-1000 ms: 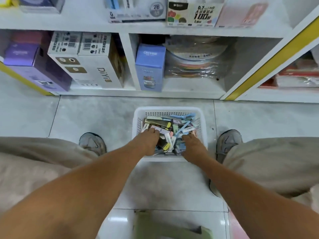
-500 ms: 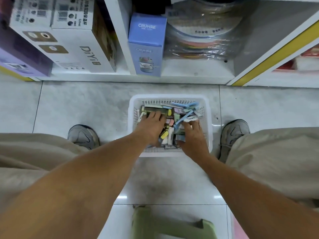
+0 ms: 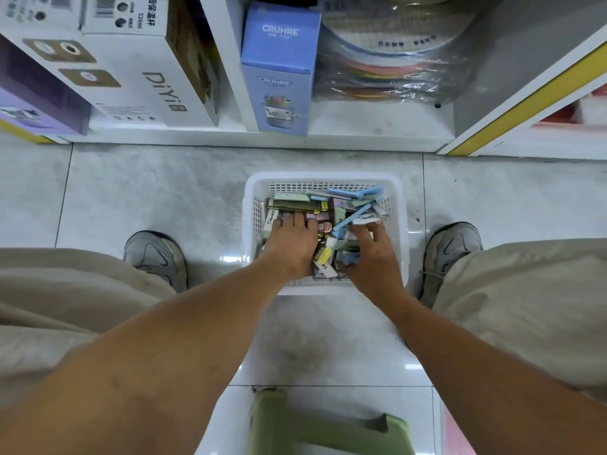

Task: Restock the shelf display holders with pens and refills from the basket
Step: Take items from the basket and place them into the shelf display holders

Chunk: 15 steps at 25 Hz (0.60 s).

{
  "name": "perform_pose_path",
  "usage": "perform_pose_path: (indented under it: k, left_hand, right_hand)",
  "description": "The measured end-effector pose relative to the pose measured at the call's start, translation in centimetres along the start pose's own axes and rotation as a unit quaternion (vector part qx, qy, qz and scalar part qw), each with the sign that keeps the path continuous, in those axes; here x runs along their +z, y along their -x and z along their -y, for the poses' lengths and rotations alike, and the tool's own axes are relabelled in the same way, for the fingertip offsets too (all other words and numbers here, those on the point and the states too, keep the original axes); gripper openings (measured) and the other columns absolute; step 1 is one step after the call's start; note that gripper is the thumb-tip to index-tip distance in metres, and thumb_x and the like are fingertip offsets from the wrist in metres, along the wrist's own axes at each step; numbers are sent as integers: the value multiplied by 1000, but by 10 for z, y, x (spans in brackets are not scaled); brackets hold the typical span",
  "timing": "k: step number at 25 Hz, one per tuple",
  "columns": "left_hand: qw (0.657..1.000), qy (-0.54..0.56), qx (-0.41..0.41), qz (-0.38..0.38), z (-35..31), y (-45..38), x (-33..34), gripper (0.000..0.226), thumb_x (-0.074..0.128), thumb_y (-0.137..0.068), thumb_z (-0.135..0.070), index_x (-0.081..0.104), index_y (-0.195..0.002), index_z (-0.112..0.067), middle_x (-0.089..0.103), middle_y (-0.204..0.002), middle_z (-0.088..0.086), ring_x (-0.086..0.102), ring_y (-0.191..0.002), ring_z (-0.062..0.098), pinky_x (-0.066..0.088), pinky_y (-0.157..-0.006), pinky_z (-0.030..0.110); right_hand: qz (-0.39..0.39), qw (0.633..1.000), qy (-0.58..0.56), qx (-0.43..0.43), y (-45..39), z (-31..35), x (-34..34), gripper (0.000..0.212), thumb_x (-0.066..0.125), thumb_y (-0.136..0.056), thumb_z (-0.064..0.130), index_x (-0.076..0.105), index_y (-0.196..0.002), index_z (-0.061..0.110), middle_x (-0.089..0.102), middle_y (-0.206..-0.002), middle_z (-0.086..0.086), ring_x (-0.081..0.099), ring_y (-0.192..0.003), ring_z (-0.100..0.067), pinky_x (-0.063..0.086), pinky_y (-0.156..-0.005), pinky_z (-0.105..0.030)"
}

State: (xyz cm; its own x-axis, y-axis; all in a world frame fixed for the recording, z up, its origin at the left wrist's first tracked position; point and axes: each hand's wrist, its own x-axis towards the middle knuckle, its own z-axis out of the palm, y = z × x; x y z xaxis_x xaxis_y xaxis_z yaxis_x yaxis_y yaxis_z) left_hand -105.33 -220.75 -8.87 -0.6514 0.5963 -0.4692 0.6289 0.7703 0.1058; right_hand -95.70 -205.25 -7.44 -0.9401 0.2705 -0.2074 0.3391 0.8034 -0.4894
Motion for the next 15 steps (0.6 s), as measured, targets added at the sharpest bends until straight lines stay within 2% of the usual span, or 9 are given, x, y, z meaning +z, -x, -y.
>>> perform_pose_path:
  k: [5,7,10,12,15]
  left_hand:
    - [999,11,14,30,9,-7,-17,86,80,-60,-50,43,-128,-12,59,-117,11,56,-111,32,36,-103,51]
    - [998,25,32,50,10,-7,-22,73,81,-64,-45,48,-121,-15,64,-107,7,61,-100,29,44,-95,45]
    - [989,119,44,81,17,-11,-35,45,79,-71,-28,54,-107,-19,66,-94,3,64,-87,25,54,-78,36]
    - [979,183,50,80,21,-14,-42,38,78,-73,-21,56,-104,-19,66,-96,3,63,-89,24,55,-77,36]
    - [963,248,58,84,25,-14,-45,45,79,-76,-16,57,-115,-15,66,-107,5,62,-95,23,54,-85,37]
  right_hand:
    - [1,1000,-27,-8,-1,-6,0,54,86,-72,12,63,-120,3,55,-121,-18,57,-104,-36,54,-78,-39]
    - [12,999,-37,-12,0,-8,-2,56,87,-72,15,62,-121,3,55,-123,-16,58,-106,-35,56,-80,-42]
    - [28,999,-39,3,-2,-7,-6,60,88,-72,18,61,-124,8,55,-126,-12,59,-107,-33,56,-84,-44]
    - [39,998,-45,19,-3,-7,-10,59,86,-73,18,60,-125,11,55,-126,-10,60,-105,-32,56,-84,-41]
    - [47,997,-58,34,-5,-6,-13,55,81,-78,12,58,-128,12,54,-128,-9,60,-105,-31,52,-83,-34]
